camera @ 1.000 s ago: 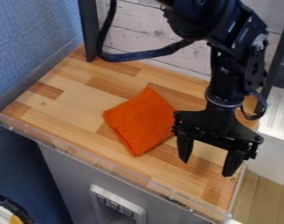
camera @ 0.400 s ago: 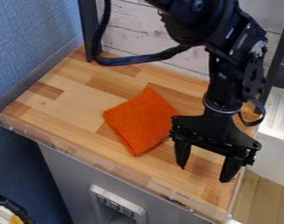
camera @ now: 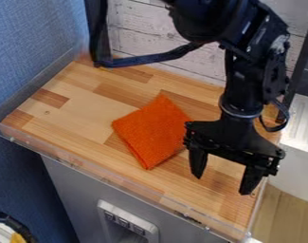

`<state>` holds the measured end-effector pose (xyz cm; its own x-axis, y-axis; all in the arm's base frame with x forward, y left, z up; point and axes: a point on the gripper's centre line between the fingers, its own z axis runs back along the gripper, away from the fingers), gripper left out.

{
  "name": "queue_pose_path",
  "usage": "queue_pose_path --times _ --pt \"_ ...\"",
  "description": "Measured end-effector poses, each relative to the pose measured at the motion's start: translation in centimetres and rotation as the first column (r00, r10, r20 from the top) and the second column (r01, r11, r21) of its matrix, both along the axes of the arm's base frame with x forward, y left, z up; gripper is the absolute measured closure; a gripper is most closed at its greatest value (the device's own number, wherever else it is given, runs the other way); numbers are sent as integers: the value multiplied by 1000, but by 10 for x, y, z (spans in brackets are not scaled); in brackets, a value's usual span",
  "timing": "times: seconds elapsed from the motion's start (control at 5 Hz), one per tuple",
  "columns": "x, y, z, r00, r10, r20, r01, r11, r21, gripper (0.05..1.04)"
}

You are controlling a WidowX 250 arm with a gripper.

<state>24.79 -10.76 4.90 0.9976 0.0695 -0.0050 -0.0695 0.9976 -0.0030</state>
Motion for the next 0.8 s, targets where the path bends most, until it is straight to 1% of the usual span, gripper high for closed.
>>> queue_pose_path --times 0.2,0.6,0.8 --pt "-2 1 7 1000 -2 -3 2 1000 0 84" --pt "8 -4 20 1000 -13 15 13 1000 -9 89" --pt "10 -2 21 1000 -4 15 4 1000 -11 88"
